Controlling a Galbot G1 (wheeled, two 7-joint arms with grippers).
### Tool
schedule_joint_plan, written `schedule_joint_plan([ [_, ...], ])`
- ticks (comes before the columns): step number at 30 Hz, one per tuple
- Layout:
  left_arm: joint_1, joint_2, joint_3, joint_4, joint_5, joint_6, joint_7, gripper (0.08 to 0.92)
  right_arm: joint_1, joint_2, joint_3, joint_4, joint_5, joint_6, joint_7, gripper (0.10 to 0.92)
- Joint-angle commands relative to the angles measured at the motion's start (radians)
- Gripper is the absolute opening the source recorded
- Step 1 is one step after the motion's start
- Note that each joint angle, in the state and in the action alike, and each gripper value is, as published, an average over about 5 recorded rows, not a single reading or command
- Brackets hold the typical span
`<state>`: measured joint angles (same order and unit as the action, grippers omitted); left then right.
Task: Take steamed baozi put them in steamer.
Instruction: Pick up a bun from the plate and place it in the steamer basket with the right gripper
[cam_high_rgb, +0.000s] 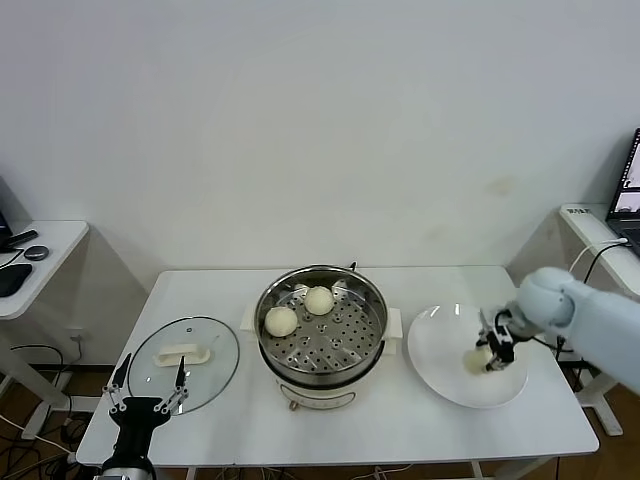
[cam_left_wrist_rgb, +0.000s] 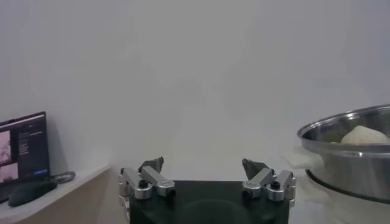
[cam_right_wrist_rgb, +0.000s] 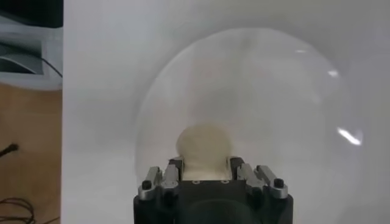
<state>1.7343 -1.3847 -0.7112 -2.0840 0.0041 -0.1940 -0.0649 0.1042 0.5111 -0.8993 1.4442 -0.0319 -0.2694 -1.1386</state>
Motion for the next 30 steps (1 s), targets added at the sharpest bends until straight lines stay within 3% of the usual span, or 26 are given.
schedule_joint_plan([
  [1,-0.004,0.003,0.002,-0.001,-0.005,0.002,0.001,0.823,0.357,0.020,-0.074,0.030,0.139,0.052,-0.082,0.483],
  [7,-0.010,0.002,0.010,-0.004,-0.004,0.003,0.000,0.823,0.549,0.162,-0.165,0.065,0.219,0.142,-0.081,0.484],
  [17,0.002,-0.001,-0.008,-0.014,-0.003,0.001,0.000,0.823,0.547,0.476,-0.329,0.118,0.259,0.375,0.066,0.493],
  [30,0.010,-0.008,-0.044,-0.015,-0.005,-0.002,-0.002,0.823,0.359,0.708,-0.387,-0.049,-0.030,0.622,0.108,0.495],
])
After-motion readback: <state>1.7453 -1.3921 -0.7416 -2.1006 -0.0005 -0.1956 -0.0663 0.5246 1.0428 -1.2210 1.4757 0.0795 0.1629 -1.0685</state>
